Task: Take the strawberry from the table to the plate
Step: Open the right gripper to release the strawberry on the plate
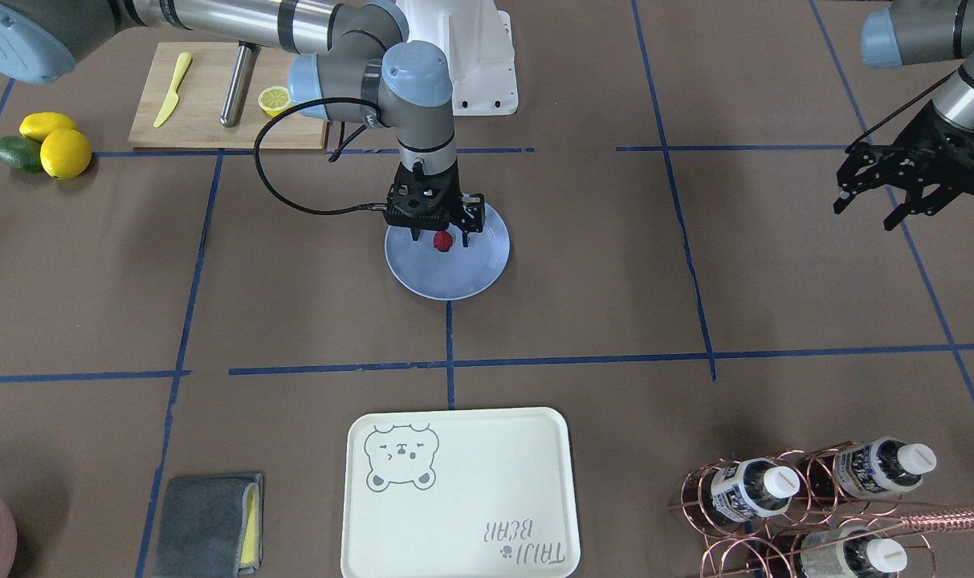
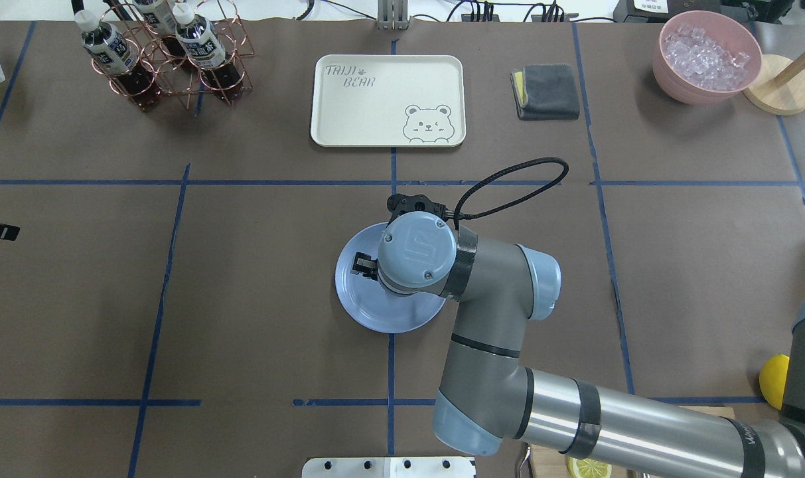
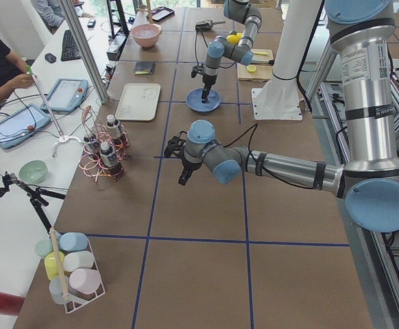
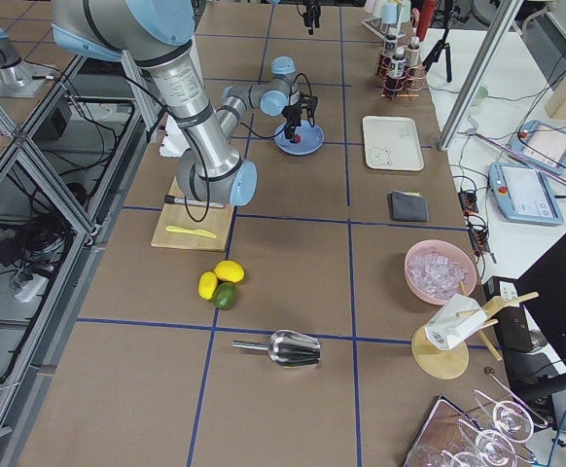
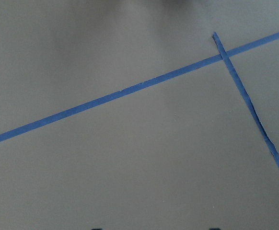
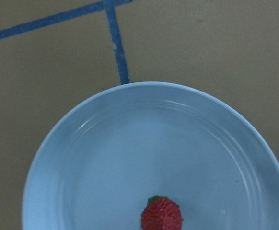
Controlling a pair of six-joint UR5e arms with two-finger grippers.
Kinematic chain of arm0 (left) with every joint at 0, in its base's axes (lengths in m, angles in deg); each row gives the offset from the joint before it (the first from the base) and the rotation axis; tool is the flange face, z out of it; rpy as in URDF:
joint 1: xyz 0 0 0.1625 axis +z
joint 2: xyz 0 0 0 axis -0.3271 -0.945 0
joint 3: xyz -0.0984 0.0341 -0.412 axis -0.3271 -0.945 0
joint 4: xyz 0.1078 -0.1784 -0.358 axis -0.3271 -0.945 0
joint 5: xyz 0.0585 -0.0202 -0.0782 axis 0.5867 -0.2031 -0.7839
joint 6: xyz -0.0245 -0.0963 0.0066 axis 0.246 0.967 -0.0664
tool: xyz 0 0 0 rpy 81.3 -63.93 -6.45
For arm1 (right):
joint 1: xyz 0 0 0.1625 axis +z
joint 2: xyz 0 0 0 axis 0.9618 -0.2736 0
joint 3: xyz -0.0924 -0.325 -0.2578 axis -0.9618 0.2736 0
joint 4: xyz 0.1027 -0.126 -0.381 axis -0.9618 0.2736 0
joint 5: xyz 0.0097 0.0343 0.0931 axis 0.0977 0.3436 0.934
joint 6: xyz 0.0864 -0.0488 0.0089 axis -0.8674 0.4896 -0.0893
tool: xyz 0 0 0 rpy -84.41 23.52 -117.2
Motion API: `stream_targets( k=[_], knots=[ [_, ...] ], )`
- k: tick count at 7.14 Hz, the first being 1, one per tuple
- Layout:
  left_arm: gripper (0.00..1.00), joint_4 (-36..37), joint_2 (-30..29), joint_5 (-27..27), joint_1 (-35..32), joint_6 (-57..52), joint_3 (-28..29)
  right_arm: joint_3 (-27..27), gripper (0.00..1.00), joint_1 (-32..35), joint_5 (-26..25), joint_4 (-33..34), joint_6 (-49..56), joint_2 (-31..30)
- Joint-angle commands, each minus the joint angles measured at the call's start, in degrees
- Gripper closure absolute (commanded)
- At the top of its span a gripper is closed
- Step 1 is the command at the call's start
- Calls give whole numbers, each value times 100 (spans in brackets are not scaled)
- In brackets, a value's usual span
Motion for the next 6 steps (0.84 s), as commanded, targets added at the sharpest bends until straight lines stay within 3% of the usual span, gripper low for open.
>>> stream_targets(
  k=[1,2,3,5,6],
  knots=[
    [20,9,7,0,-9,-287,35,-1710,0,213,269,1067,500,-645],
    [20,35,-1,-17,-313,-934,227,-2703,0,397,437,1062,904,-1616],
    [20,70,7,-26,-638,-1437,394,-3253,0,869,786,1027,1613,-2566],
    [16,567,-71,-611,-1725,-2569,815,-3443,0,2464,2004,1010,3630,-3712],
    [5,1276,-150,-633,-2175,-3332,826,-3373,0,3509,2768,1027,4894,-4170]
  ],
)
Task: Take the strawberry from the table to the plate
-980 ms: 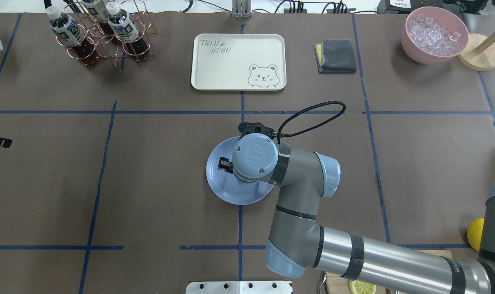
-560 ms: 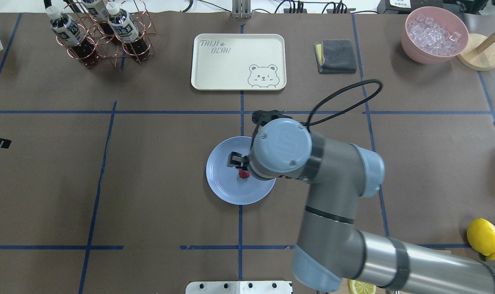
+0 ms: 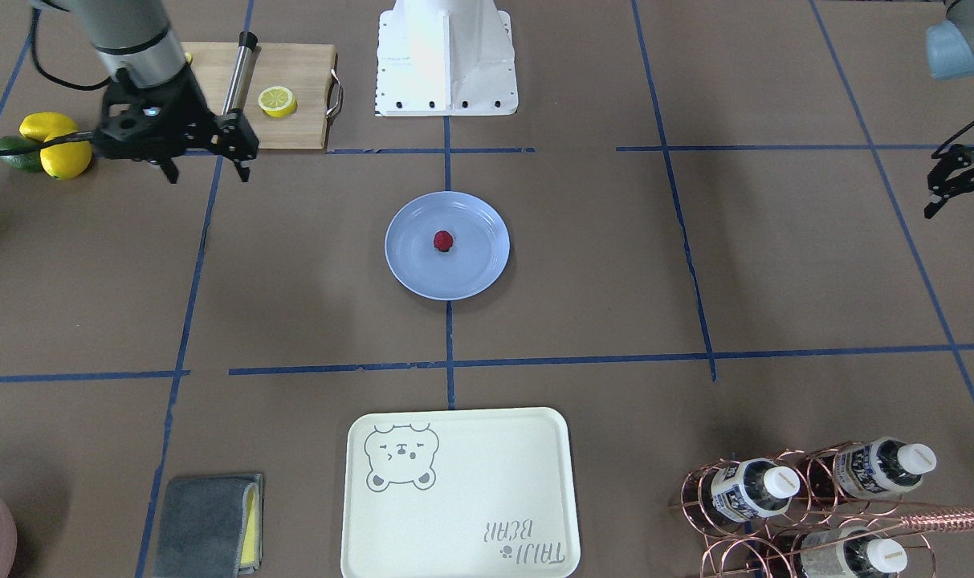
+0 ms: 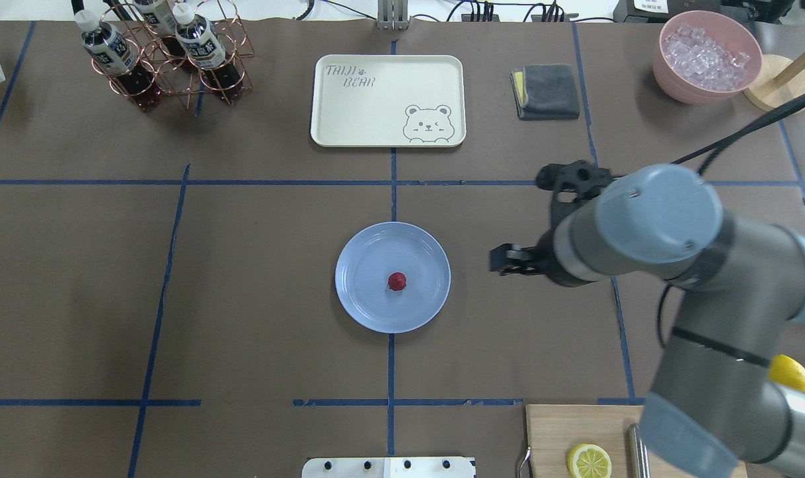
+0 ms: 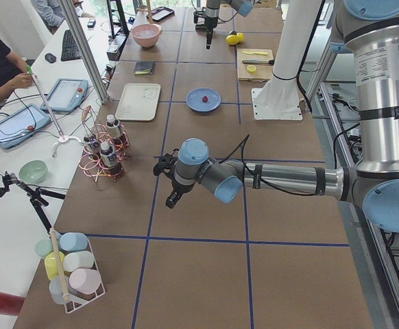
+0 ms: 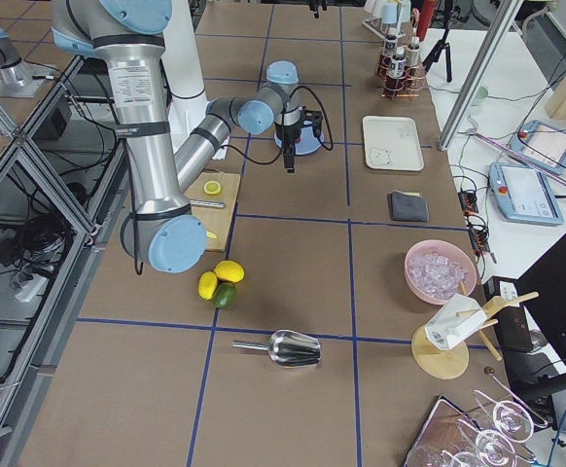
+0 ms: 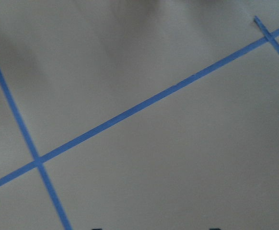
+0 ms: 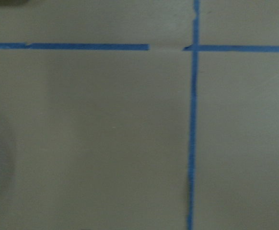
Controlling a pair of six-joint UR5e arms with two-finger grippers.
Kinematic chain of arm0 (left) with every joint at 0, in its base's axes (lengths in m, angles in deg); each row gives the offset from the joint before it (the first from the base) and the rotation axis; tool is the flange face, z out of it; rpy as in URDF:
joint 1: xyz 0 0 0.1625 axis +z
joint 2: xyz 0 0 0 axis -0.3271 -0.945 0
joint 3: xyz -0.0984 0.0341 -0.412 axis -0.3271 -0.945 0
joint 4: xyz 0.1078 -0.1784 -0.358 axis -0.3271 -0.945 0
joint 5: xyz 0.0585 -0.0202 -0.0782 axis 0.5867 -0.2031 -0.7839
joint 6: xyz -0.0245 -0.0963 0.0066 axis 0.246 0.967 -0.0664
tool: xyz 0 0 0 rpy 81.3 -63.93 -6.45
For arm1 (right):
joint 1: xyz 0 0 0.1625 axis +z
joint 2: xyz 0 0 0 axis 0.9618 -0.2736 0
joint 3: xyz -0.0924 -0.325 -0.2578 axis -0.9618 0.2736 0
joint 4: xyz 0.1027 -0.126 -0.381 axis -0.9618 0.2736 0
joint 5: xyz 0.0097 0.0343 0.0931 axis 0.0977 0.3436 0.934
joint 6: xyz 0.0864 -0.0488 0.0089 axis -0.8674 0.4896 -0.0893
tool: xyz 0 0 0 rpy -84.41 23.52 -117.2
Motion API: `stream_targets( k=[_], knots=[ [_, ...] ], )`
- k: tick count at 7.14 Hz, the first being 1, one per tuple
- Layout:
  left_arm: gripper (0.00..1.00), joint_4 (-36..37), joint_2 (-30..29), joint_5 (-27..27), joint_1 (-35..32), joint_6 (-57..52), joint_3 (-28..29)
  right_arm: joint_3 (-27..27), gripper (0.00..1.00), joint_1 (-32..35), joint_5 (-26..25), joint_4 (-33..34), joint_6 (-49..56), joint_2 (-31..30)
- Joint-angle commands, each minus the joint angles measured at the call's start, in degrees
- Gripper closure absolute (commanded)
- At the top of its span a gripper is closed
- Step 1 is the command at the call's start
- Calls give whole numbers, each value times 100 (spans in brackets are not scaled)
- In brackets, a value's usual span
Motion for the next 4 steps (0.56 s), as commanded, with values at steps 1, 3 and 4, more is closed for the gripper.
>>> stream_targets(
  k=[1,3,4],
  knots=[
    [0,1502,-264,-181,-1130,-1408,49,349,0,2185,1471,12,3004,-1014],
    [0,3652,-904,-190,-1810,-1958,-187,1036,0,3640,2100,21,5437,-1604],
    [0,4333,-917,-199,-1839,-1872,-337,1255,0,3906,2110,21,5941,-1798]
  ],
)
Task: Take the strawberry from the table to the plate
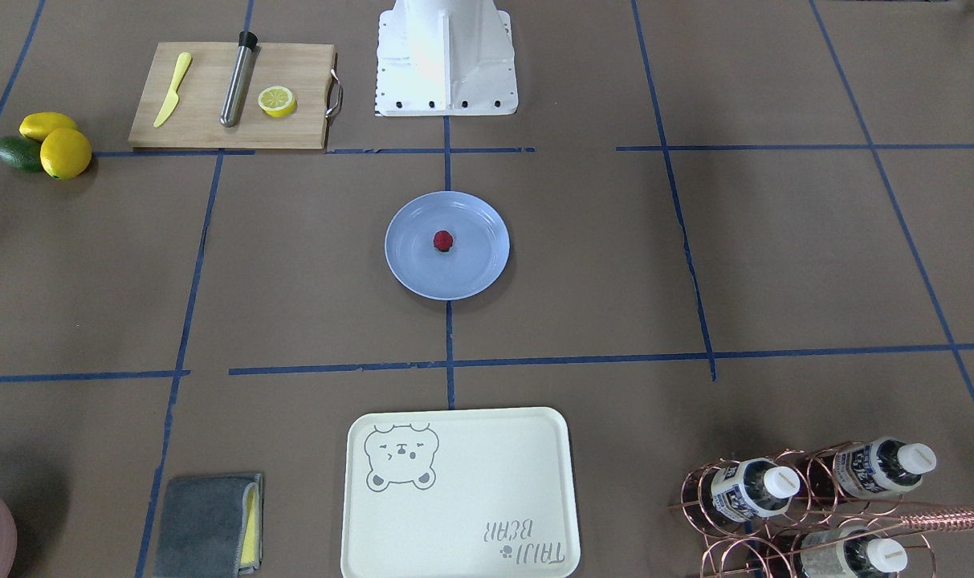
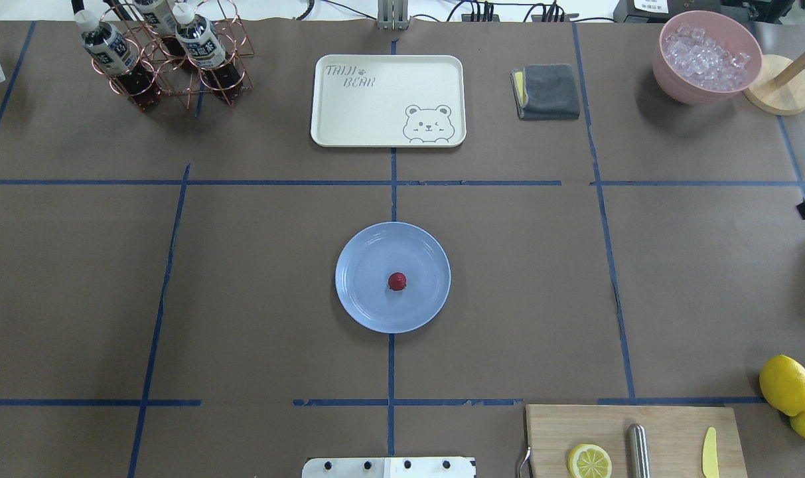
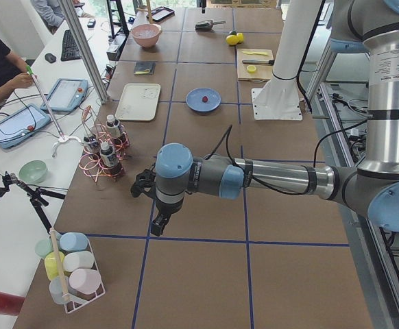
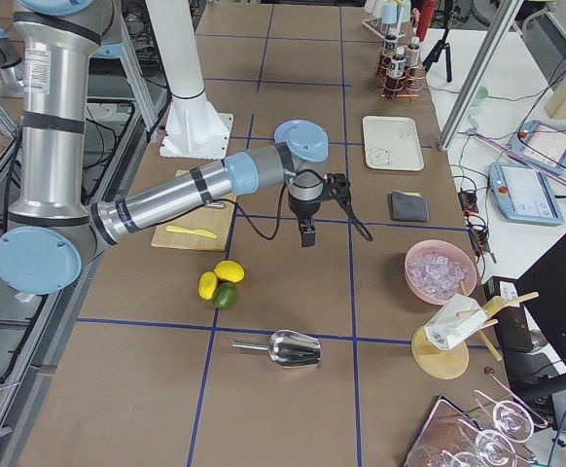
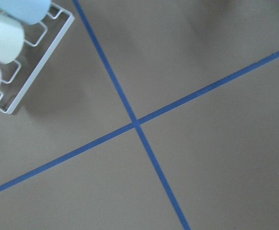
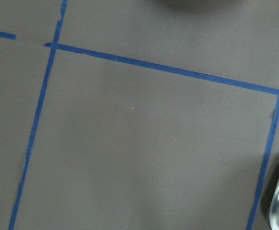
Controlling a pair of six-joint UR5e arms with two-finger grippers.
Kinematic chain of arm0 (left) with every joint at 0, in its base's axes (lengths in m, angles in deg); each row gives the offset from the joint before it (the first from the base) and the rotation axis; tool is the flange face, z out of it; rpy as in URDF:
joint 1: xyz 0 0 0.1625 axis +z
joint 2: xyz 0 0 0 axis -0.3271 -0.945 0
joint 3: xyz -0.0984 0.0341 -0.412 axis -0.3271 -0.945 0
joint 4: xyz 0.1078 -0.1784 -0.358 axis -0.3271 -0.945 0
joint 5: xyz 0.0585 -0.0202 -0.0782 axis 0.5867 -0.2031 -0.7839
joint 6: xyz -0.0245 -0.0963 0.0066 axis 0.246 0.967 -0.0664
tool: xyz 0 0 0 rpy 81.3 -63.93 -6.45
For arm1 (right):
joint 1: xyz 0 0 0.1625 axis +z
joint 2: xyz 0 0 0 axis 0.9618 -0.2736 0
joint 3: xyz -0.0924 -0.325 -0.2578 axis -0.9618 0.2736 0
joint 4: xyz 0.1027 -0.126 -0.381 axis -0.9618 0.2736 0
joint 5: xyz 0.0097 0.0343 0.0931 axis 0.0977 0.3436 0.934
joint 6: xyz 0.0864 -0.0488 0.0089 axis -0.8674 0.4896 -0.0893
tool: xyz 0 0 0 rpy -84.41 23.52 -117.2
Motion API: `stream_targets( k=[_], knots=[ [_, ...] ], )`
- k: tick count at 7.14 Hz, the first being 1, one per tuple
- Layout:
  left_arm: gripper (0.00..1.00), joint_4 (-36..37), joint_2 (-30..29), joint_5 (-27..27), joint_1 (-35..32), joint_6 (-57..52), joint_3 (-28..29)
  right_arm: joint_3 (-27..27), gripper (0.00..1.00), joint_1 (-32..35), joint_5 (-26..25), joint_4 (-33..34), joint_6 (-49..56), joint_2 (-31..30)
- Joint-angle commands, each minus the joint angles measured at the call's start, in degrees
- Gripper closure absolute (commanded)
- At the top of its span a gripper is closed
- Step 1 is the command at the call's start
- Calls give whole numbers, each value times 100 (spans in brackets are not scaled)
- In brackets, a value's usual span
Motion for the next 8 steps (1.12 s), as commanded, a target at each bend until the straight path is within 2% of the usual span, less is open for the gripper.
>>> stream_targets(
  k=[1,2,4,7,8],
  knots=[
    [0,1016,-32,-28,-159,239,-25,521,0,665,105,-10,988,-291],
    [0,1025,-22,-19,-116,399,28,697,0,666,79,-18,997,-274],
    [0,1086,354,-37,-54,365,-50,743,0,666,60,-10,997,-264],
    [0,982,409,-939,69,365,-6,935,0,692,69,-18,1024,-308],
    [0,764,417,-873,60,374,20,1058,0,692,52,-18,1224,-309]
  ],
)
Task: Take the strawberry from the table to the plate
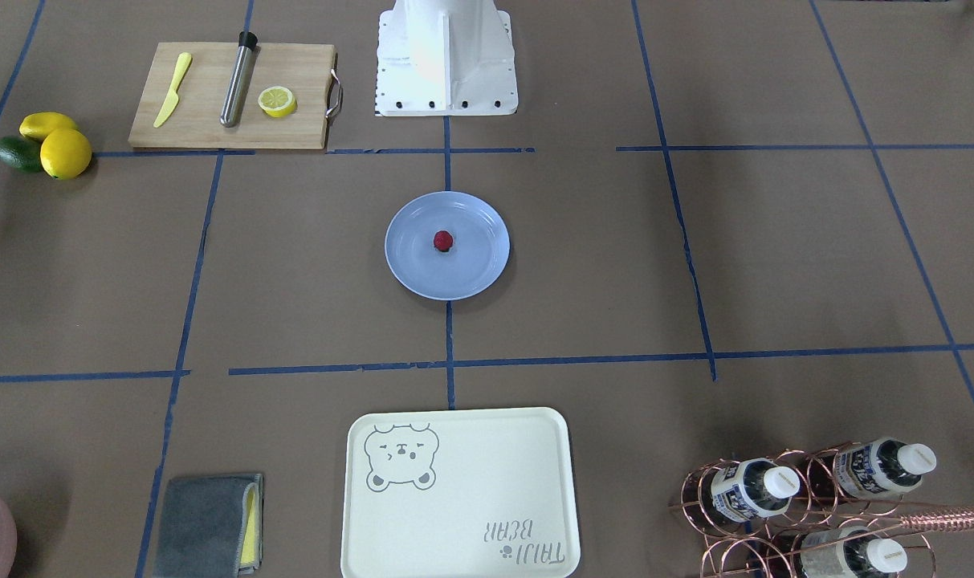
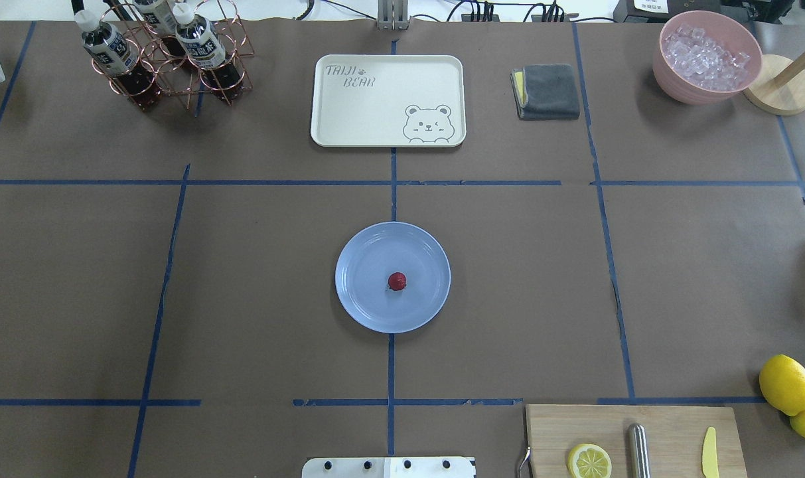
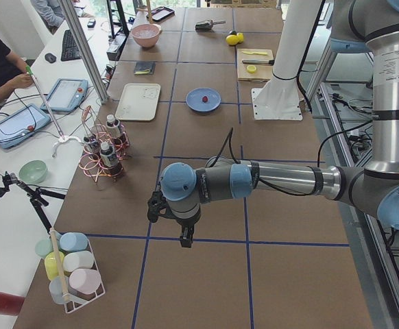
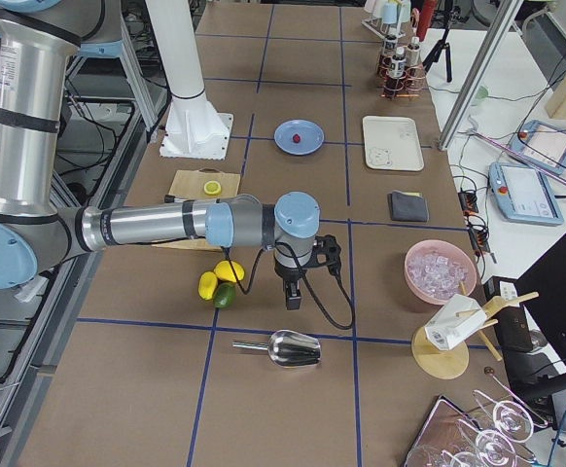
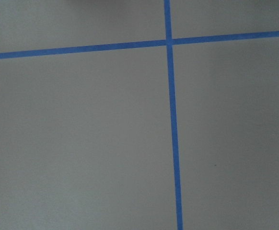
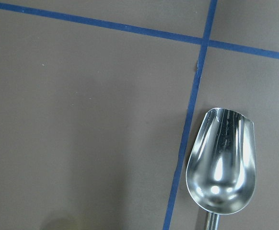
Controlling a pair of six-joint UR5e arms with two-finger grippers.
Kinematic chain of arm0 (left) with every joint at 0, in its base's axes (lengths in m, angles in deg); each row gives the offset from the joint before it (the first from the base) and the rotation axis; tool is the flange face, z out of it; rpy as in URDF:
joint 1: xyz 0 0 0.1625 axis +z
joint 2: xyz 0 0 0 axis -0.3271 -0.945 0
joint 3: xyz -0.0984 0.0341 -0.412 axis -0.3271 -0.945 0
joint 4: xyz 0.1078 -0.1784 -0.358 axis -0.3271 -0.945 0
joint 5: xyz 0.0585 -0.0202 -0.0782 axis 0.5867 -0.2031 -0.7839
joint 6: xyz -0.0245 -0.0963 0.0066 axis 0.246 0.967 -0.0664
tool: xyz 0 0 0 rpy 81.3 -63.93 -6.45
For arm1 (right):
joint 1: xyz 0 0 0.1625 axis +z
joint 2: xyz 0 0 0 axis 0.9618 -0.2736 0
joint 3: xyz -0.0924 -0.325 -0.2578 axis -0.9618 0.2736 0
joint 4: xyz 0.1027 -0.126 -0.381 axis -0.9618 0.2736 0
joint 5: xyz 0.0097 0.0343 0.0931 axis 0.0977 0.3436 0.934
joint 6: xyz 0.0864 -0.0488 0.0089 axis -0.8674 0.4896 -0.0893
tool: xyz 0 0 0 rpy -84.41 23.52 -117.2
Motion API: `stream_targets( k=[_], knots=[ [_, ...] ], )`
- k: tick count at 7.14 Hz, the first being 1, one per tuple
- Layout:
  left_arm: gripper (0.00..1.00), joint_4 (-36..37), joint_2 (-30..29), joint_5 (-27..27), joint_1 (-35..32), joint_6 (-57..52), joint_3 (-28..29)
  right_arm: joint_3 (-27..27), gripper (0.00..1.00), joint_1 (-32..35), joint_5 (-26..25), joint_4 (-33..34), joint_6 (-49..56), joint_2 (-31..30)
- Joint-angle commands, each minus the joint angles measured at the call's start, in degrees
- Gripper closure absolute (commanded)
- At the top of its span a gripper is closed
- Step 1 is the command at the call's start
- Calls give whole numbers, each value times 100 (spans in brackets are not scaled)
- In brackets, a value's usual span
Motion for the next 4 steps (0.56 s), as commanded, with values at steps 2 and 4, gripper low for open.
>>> stream_targets(
  k=[2,4],
  knots=[
    [0,-212,-97,-102,11,15,173,343,0,26,-6,8,332,42],
    [0,-474,-169,-49,20,24,252,396,0,26,3,-1,314,77]
  ],
)
